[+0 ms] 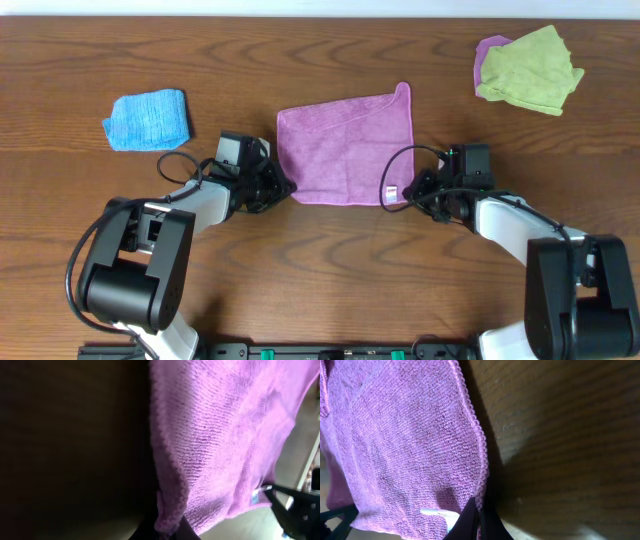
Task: Fold the cloth
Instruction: 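Lift the near edge with both grippers and fold it forward over the far edge, then lower the folded strip and release it with both grippers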
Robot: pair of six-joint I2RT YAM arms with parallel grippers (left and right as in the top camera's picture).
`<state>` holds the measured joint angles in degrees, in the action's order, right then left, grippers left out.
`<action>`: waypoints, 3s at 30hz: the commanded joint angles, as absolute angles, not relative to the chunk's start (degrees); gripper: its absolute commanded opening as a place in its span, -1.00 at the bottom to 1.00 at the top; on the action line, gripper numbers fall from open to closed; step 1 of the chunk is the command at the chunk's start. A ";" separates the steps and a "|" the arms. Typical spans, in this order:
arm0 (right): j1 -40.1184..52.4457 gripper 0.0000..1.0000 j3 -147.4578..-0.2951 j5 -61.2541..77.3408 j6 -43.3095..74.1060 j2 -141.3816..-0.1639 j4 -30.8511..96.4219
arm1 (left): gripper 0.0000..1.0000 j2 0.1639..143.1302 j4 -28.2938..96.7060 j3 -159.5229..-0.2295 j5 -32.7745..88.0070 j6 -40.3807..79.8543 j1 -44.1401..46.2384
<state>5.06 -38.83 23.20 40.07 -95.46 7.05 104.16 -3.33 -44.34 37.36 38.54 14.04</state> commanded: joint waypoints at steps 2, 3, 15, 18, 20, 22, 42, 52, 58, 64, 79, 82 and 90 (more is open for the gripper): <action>5.28 -0.97 -38.63 25.08 38.44 -93.89 10.59 | -0.88 104.88 0.51 -43.77 41.04 33.71 13.61; 5.28 -0.97 -38.61 25.08 37.63 -92.86 12.10 | -0.88 104.86 1.58 -43.77 42.22 32.88 13.34; 5.32 -0.97 -38.61 23.16 35.07 -80.31 28.21 | -0.88 100.49 18.76 -43.77 44.58 23.18 11.22; 5.32 -0.97 -38.61 23.14 35.07 -77.82 31.00 | -0.88 97.89 22.02 -43.77 44.40 22.02 11.22; 5.32 -0.98 -38.61 23.16 35.07 -76.16 32.82 | -0.88 96.14 23.14 -43.77 44.40 21.80 11.22; 5.32 -0.98 -38.61 23.11 35.05 -74.22 34.59 | -0.88 94.19 24.01 -43.77 44.40 21.82 11.22; 5.32 -0.98 -38.61 22.46 33.52 -62.74 46.17 | -0.88 90.61 31.99 -43.86 43.09 21.82 11.22; 5.32 -0.97 -38.61 19.92 32.16 -58.46 45.39 | -0.88 90.61 32.27 -46.37 42.50 23.22 11.20; 5.32 -0.97 -38.61 16.43 31.57 -58.92 39.03 | -0.89 90.61 28.34 -49.39 40.21 26.59 11.22; 5.32 -0.97 -38.61 14.96 30.98 -62.57 34.22 | -0.88 90.61 23.05 -50.63 36.91 28.53 11.22; 5.32 -0.98 -38.61 14.76 31.03 -75.13 17.23 | -0.88 90.83 10.74 -50.63 23.99 32.62 11.22; 5.30 -0.97 -38.61 14.72 31.03 -75.70 15.84 | -0.88 92.23 8.82 -50.63 23.49 33.63 11.27; 5.28 -0.97 -38.61 13.21 31.00 -75.77 15.84 | -0.88 98.61 2.94 -50.63 24.03 36.25 11.27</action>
